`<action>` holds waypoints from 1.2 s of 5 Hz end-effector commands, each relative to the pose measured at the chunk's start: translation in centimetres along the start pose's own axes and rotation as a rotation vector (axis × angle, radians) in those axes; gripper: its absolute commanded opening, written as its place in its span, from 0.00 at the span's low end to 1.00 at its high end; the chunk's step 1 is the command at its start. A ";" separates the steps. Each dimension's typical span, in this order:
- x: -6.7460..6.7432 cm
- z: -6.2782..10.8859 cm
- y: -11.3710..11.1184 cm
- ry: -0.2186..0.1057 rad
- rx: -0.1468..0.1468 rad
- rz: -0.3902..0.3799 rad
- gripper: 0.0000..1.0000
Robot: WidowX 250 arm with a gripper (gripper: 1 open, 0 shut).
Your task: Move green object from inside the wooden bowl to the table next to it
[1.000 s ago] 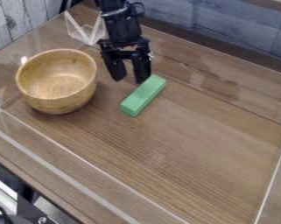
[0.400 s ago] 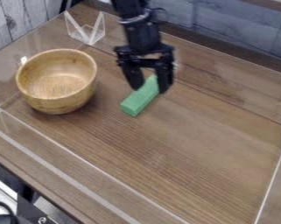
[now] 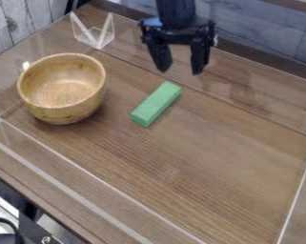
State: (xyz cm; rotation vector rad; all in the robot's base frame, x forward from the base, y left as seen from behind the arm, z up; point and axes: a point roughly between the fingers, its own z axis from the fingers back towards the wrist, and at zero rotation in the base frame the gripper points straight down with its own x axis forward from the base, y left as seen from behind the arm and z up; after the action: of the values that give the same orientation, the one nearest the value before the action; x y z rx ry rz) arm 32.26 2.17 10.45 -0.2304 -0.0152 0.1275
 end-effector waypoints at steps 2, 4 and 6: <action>-1.0 0.3 2.1 -0.050 0.025 -0.042 1.00; -1.2 1.3 -1.2 -0.047 0.017 -0.129 1.00; 0.1 1.6 0.2 -0.086 0.037 -0.050 1.00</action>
State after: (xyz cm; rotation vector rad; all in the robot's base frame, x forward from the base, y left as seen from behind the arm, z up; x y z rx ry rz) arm 31.28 2.51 9.99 -0.2014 -0.0312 0.0975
